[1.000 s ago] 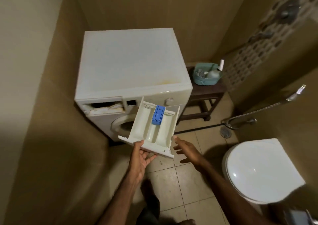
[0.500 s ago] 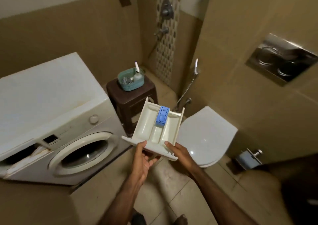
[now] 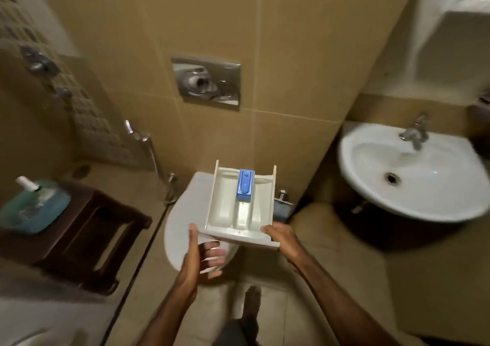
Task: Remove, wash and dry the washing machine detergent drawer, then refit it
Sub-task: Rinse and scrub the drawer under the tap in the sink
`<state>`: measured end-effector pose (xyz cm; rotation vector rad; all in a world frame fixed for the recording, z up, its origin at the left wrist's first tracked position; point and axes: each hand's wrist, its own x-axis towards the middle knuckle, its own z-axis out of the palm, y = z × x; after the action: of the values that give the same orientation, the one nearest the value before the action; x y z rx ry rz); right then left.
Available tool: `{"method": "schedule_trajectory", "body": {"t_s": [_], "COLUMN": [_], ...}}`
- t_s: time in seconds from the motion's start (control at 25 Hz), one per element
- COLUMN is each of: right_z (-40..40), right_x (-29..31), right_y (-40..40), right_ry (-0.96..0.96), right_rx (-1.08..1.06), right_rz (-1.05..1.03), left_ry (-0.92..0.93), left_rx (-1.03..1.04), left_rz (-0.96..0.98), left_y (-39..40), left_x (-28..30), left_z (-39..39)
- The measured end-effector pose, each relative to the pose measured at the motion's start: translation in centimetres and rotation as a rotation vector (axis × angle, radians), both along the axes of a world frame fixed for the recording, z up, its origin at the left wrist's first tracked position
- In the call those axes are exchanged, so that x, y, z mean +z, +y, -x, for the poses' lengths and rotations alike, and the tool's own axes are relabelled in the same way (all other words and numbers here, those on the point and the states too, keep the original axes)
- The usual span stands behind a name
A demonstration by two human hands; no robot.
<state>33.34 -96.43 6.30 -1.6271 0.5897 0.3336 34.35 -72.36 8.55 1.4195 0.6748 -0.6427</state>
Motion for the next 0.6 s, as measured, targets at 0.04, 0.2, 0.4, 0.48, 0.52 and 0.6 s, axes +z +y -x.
{"method": "schedule_trajectory", "body": {"t_s": [0.04, 0.2, 0.4, 0.48, 0.52, 0.6], "right_z": [0.2, 0.7, 1.5, 1.7, 1.8, 1.7], "right_x": [0.1, 1.0, 3.2, 4.2, 4.4, 4.9], "right_y": [-2.6, -12.2, -21.1, -24.1, -25.7, -28.9], "right_ry": [0.016, 0.037, 0.113, 0.157, 0.175, 0.205], "right_rx": [-0.028, -0.149, -0.216, -0.230, -0.234, -0.249], "right_rz": [0.010, 0.015, 0.007, -0.039, -0.049, -0.025], "left_ry": [-0.016, -0.249, -0.383, -0.282, -0.255, -0.248], "left_rx": [0.032, 0.091, -0.540, -0.773, -0.839, -0.896], "left_rz": [-0.121, -0.408, -0.156, -0.043, -0.009, 0.043], "left_y": [-1.8, -9.8, -21.1, -26.0, -28.2, -32.2], "left_x": [-0.2, 0.2, 1.4, 2.1, 2.3, 2.9], "left_z": [-1.1, -7.0, -14.5, -16.3, -16.8, -17.3]}}
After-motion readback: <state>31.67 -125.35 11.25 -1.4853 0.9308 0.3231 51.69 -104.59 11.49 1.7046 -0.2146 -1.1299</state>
